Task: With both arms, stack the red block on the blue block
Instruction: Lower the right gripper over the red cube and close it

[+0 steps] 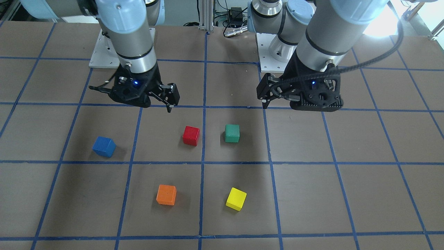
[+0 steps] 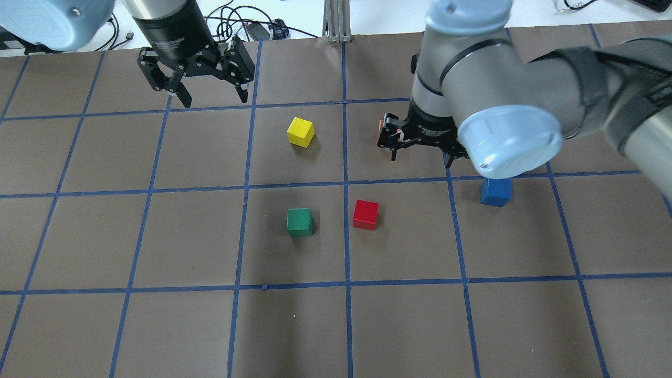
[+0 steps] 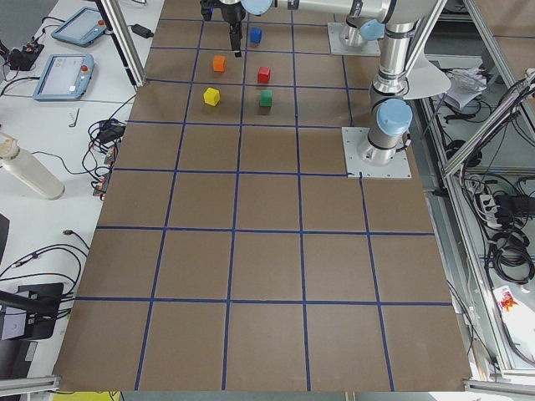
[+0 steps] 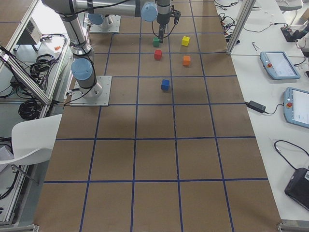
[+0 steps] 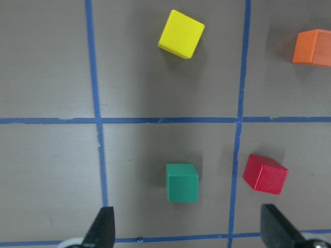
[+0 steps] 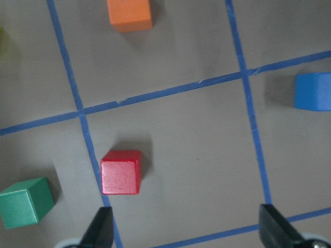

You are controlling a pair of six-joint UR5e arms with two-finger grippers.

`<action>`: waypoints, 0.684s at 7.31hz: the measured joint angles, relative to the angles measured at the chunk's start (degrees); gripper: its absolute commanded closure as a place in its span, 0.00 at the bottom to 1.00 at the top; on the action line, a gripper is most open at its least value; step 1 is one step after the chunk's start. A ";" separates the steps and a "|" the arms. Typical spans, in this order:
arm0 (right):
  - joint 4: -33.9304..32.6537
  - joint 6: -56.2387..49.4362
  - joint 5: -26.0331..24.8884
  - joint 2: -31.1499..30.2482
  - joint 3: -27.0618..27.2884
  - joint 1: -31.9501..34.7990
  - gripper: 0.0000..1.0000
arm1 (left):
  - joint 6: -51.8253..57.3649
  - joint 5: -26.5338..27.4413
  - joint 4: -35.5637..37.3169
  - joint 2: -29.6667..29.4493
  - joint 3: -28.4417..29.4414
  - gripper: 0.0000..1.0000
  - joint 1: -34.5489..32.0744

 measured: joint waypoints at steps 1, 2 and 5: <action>-5.05 4.89 -0.03 4.10 0.79 3.20 0.00 | 0.76 0.00 -0.01 0.74 0.00 0.00 0.36; -8.91 8.79 -0.07 8.26 1.20 6.05 0.00 | 1.06 -0.05 0.17 1.02 -0.02 0.00 0.50; -16.05 10.31 0.07 13.58 5.41 8.47 0.00 | 1.19 -0.09 0.27 1.05 -0.13 0.00 0.57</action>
